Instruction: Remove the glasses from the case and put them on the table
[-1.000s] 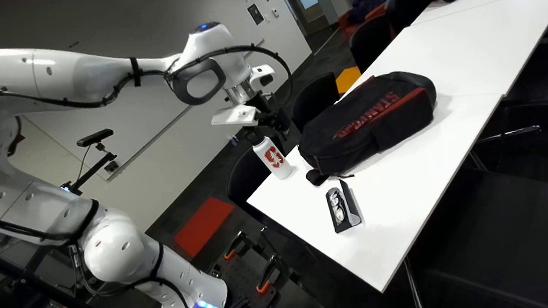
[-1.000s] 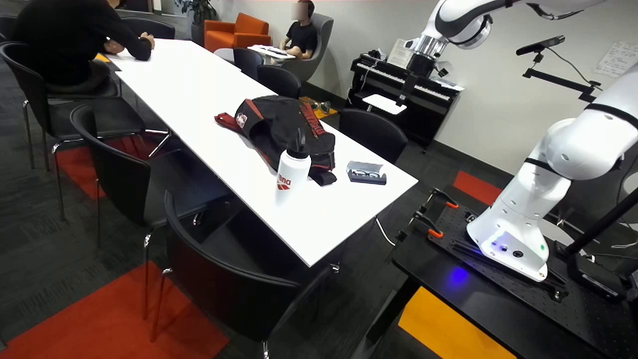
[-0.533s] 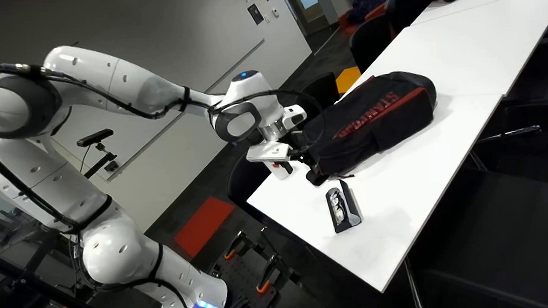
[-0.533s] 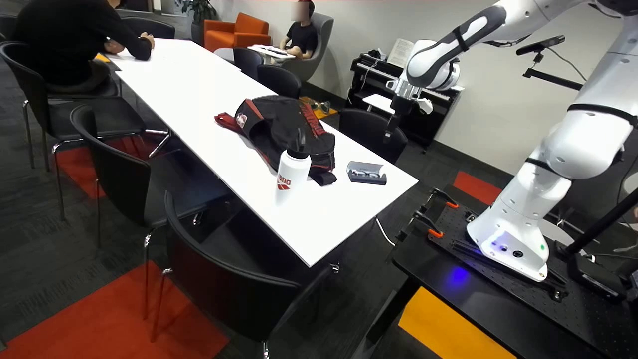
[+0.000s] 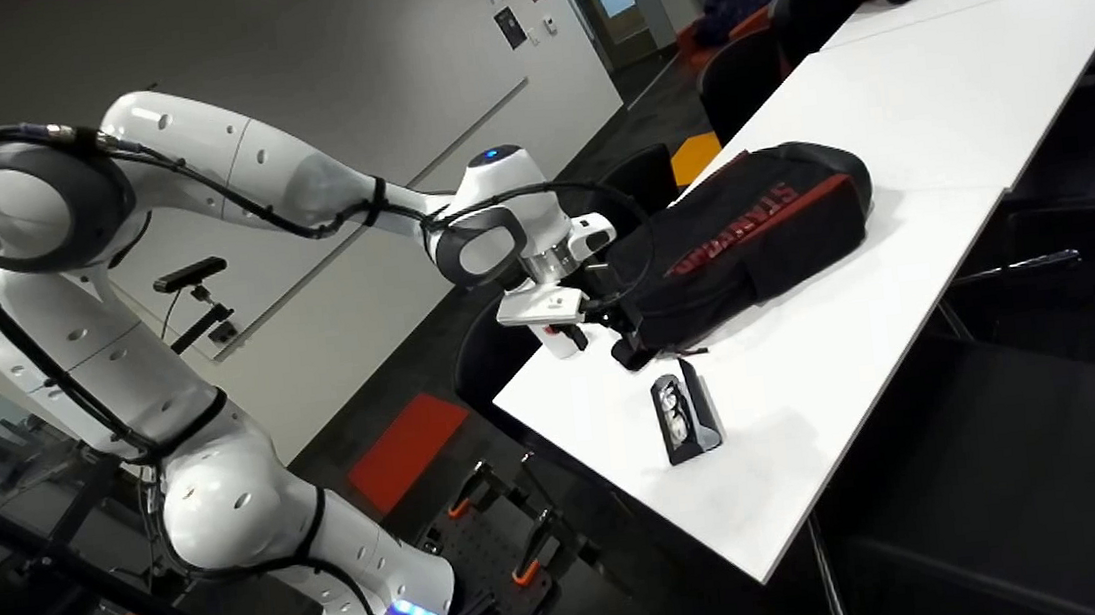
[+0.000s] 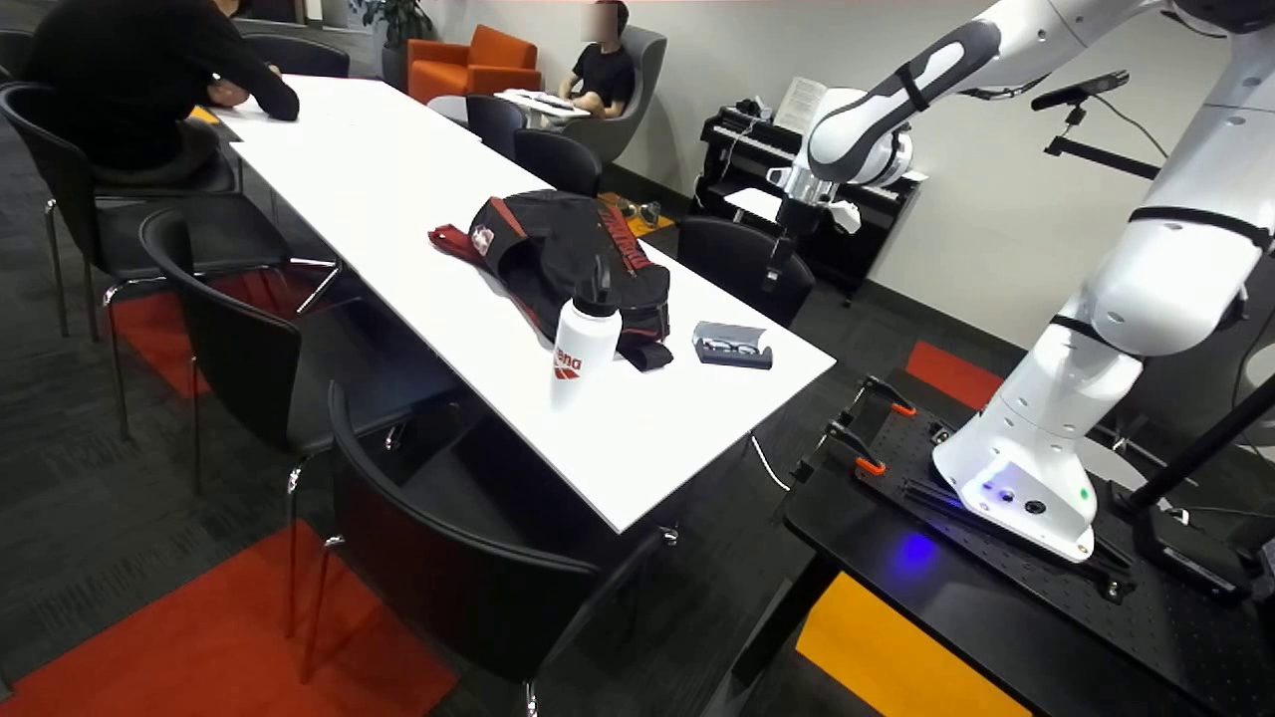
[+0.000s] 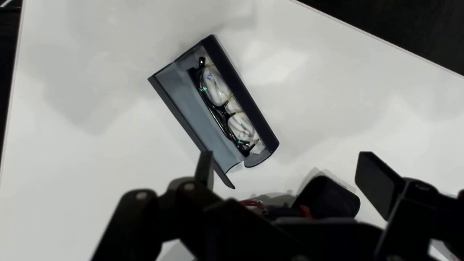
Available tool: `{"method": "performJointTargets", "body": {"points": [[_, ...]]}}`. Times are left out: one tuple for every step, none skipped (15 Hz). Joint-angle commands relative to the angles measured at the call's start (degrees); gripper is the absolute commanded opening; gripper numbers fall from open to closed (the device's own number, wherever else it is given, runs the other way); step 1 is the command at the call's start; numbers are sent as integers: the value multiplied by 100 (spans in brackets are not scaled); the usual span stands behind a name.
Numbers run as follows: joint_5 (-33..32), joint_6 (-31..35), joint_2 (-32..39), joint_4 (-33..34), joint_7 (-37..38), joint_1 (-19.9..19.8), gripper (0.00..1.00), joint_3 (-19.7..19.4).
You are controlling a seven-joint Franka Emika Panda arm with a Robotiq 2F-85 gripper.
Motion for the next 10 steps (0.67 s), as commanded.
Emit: {"method": "performJointTargets", "body": {"points": [[-752,376,380,62,138,-94,100,247],[-1003,506,542,94,167,-84,100,274],[-1274,631,692,130,255,-72,100,290],[-1463,751,867,177,253,-89,100,327],[-1644,861,1012,216,287,-105,100,348],[-1759,975,1170,264,239,-138,100,379],[-1813,1039,1311,326,159,-190,100,425],[-1852,1088,1449,394,106,-248,100,465],[-1888,1113,1565,458,77,-303,100,497],[-1881,1097,1684,546,-4,-387,100,551]]}}
